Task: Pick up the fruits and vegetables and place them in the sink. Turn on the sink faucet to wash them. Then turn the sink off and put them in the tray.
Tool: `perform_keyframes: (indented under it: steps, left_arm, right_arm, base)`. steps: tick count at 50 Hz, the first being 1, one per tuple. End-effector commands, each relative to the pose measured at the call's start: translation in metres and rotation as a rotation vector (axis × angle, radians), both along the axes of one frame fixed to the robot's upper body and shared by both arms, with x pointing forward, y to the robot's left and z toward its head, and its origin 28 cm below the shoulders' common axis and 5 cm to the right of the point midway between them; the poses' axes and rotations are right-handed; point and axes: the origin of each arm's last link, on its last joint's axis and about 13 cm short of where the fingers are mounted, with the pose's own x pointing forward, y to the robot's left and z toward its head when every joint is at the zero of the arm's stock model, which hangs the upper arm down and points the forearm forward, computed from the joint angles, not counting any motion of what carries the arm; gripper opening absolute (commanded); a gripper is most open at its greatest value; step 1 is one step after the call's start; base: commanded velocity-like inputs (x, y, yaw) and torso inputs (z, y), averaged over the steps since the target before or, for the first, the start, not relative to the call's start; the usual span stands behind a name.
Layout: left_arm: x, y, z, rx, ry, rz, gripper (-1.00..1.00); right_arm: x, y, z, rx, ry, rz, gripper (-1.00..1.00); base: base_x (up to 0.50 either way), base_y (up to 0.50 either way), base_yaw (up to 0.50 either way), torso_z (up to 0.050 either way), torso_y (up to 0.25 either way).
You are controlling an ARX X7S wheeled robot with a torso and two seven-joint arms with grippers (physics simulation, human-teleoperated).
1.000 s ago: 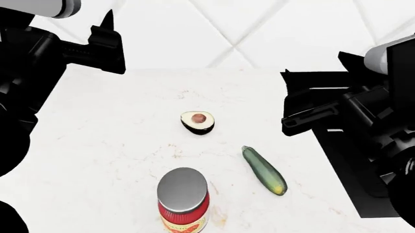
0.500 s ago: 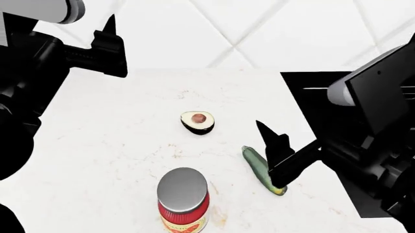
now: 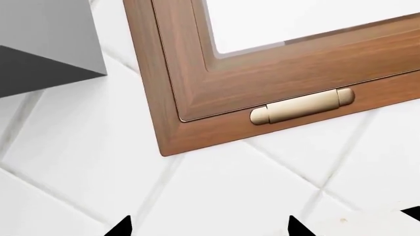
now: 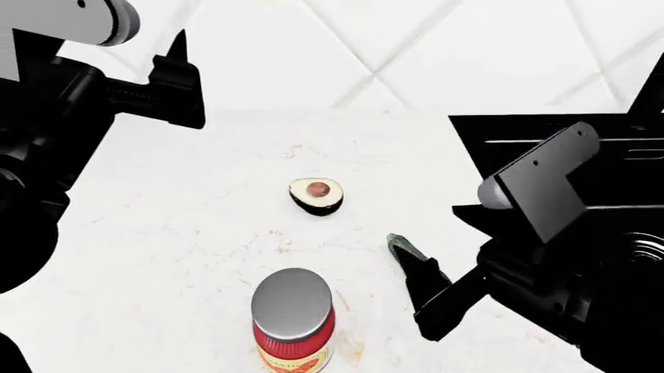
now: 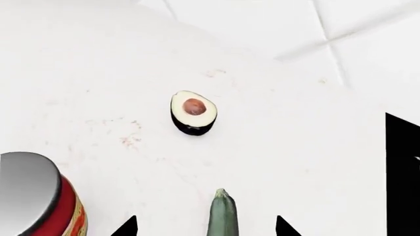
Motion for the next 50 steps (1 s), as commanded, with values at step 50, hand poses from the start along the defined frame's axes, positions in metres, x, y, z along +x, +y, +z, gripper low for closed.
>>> perform_keyframes:
  steps: [50]
  left_arm:
    - [0.002,-0.001,-0.004,0.011,0.007,-0.007,1.00]
  right_arm:
    - [0.022,-0.007,-0.054,-0.102,0.247,-0.063,1.00]
  base:
    - [0.00,0.00,0.00,0.000,0.000]
